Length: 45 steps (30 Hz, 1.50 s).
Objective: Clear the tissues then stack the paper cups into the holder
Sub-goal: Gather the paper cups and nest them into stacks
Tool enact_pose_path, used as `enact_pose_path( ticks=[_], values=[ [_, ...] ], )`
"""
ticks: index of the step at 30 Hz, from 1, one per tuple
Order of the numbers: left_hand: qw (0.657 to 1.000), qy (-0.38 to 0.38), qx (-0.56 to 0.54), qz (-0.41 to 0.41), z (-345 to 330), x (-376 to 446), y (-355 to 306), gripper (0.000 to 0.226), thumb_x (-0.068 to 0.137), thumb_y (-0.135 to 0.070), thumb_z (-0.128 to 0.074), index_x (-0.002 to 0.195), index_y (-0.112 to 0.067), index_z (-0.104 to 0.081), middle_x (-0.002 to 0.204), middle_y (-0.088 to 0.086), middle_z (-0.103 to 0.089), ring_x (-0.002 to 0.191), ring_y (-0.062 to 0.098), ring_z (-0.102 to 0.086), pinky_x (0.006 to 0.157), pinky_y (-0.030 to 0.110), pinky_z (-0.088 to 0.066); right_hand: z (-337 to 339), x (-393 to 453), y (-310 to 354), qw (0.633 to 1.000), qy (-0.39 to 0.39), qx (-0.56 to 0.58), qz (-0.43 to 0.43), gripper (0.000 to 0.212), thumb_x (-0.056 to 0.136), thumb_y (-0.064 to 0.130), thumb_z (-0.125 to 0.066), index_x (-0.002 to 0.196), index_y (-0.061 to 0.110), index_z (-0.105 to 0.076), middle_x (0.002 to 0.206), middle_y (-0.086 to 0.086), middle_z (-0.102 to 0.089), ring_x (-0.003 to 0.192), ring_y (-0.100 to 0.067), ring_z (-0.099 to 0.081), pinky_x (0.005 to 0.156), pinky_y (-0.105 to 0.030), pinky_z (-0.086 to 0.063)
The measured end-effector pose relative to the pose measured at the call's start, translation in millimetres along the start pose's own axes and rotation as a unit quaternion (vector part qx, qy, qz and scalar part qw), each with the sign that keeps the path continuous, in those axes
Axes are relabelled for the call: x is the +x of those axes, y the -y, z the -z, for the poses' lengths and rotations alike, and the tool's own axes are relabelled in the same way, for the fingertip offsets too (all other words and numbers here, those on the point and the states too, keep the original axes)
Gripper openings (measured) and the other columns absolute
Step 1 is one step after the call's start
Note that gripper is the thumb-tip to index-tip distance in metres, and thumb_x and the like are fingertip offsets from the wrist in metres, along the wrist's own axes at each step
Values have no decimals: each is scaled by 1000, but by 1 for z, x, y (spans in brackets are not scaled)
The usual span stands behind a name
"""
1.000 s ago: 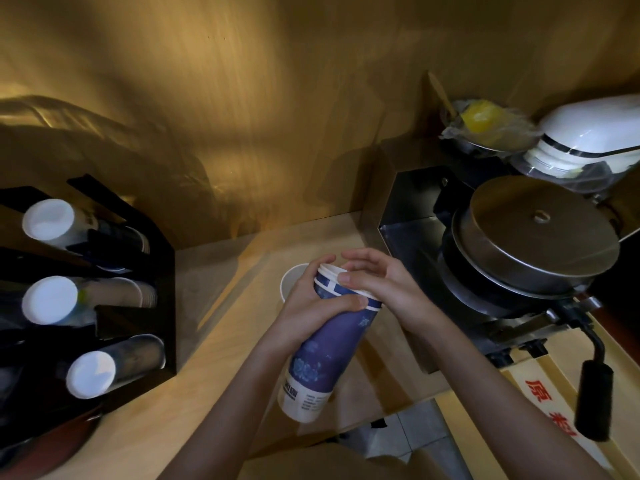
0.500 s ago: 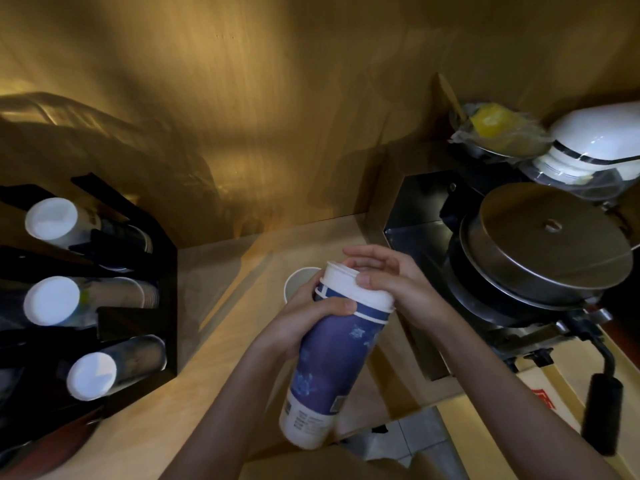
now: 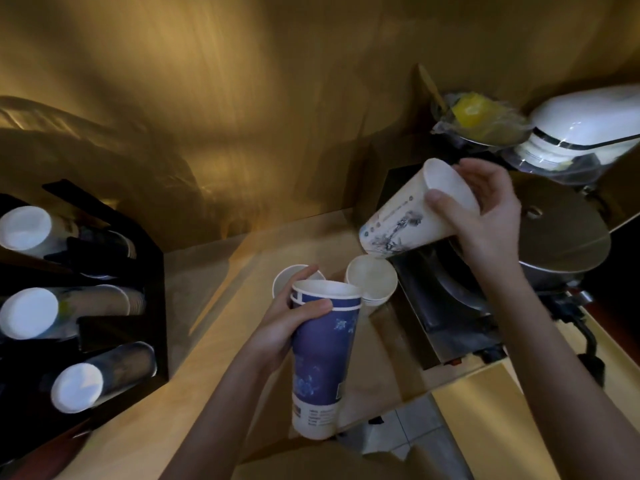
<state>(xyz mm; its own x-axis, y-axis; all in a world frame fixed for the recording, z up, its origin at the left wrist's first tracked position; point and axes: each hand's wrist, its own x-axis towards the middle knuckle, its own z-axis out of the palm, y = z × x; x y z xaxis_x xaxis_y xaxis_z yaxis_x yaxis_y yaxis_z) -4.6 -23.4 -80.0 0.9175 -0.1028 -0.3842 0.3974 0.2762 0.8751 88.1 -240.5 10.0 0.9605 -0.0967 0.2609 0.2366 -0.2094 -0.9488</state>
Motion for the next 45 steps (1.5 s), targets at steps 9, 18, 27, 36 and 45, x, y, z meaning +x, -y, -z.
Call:
enact_pose_path(
  ticks=[9,18,27,36,45],
  values=[
    [999,-41,1,3,-2,-2,3,81,54,-22,-75,130,-24,-45,122,11,-60,98,22,-63,69,25,-56,-35,-30,-78,974,101,-198,-44,72,61,36,-81,123,23,-45,127,-4,-50,116,-21,-48,97,-40,-45],
    [995,-79,58,2,1,-8,0,82,50,-30,-78,126,-32,-45,125,6,-56,107,24,-60,87,36,-53,-58,-44,-121,935,176,-299,-67,86,66,45,-76,135,17,-33,136,-8,-43,122,-24,-44,96,-38,-41],
    [977,-105,169,-82,2,-15,-11,90,45,-40,-83,124,-39,-39,118,-5,-59,99,11,-64,80,23,-56,-64,-43,-46,935,301,-150,-114,68,79,50,-59,138,27,-35,142,3,-39,134,-14,-34,102,-23,-32],
    [952,-119,257,-114,6,-20,-23,93,54,-36,-84,131,-34,-34,102,-22,-56,91,-3,-61,75,8,-49,-91,-57,-19,914,371,-13,-161,64,63,43,-73,121,33,-48,114,6,-59,102,-6,-58,76,-15,-51],
    [965,-195,171,-39,49,-32,-13,104,40,-46,-81,133,-35,-34,111,-8,-60,95,10,-63,78,28,-53,-76,-10,13,977,181,100,-42,66,57,50,-65,116,25,-50,104,9,-57,89,10,-59,70,-7,-46]
  ],
)
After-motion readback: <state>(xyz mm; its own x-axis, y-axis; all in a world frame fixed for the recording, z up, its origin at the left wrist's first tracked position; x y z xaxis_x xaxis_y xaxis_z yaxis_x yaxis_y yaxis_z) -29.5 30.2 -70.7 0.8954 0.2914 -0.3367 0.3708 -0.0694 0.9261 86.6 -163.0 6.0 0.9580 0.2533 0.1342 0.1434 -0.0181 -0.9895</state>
